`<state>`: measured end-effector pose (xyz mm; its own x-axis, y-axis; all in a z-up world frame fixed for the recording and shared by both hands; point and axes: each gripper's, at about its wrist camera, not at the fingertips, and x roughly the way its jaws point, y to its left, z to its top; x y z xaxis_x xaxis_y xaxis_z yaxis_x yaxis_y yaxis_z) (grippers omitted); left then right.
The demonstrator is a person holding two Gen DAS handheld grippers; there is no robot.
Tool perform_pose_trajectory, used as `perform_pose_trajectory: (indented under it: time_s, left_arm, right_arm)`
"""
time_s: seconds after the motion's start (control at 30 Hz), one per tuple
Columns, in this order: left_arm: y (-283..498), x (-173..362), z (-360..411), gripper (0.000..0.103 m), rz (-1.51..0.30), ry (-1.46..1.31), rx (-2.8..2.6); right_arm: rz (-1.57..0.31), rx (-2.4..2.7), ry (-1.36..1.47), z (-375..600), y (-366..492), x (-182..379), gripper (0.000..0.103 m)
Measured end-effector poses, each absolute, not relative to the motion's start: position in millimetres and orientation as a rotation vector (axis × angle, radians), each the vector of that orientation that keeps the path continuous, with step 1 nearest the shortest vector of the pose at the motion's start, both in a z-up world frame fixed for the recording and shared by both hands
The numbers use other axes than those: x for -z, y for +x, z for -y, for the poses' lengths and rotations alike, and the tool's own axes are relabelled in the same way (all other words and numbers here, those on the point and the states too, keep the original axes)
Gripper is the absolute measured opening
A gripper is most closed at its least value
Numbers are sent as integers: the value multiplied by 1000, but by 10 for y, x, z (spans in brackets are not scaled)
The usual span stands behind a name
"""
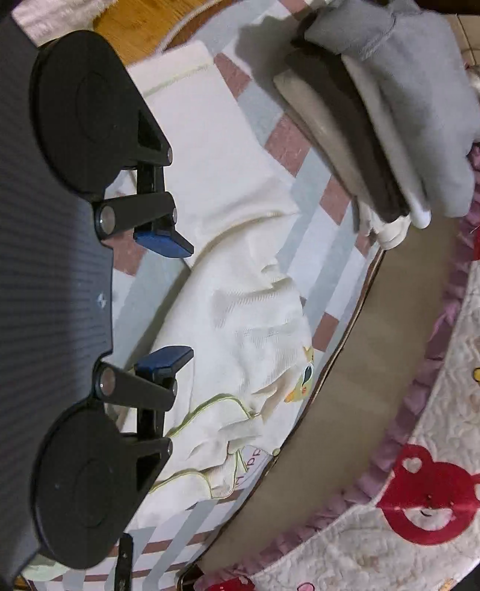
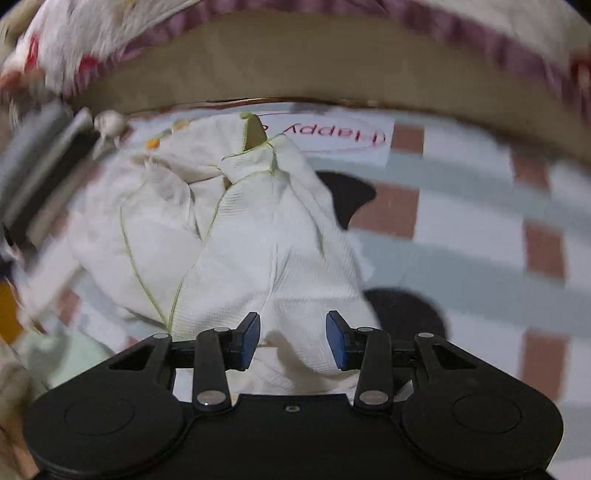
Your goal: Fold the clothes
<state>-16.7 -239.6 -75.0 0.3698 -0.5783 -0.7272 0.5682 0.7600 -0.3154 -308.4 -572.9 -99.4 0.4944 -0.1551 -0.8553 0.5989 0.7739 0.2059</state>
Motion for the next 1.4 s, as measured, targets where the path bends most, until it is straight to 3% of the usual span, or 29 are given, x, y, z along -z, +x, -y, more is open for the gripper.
perform_pose_trajectory:
  time_s: [0.07, 0.2, 0.4, 0.63, 0.73, 0.83, 0.9, 0.97, 1.03, 1.2, 1.4]
  left_arm:
    - [-93, 805, 2544, 64, -933, -11, 737]
    - [12, 991, 2897, 70, -922, 57, 689]
    - [276, 1324, 2890, 70, -1058, -1, 529]
    - [455, 1417, 2626, 70, -999, -132, 532]
    - [505, 1524, 2594, 70, -1038, -194, 552]
    - [509, 1637, 2578, 70, -1056, -224, 561]
    - [513, 1698, 2566, 70, -1062, -222, 543]
    - [532, 1719, 2534, 70, -1058, -232, 544]
    - [561, 1718, 2491, 70, -1055, -245, 547]
    - [575, 1737, 2479, 57, -1043, -223, 561]
    - [569, 1722, 2440, 56, -1031, -221, 577]
  right_arm:
    - [-936, 470, 544, 5692, -3053, 1023, 46]
    - [-903, 444, 579, 5616, -2991, 1081, 60]
    - [-854, 406, 632, 5503, -2898, 1168, 67]
    - [-772, 480, 741, 5202, -2938, 1332, 68]
    - [-728, 560, 796, 5107, -2909, 1397, 79]
    - [-752, 644, 748, 5084, -2740, 1514, 80]
    - [-803, 690, 658, 5074, -2625, 1606, 73]
    - [-811, 710, 572, 5009, -2621, 1610, 53]
    - [-813, 712, 495, 4942, -2670, 1579, 4]
    - [-640, 791, 618, 4916, -3263, 1362, 4]
    - [-588, 958, 591, 4892, -3752, 1220, 3]
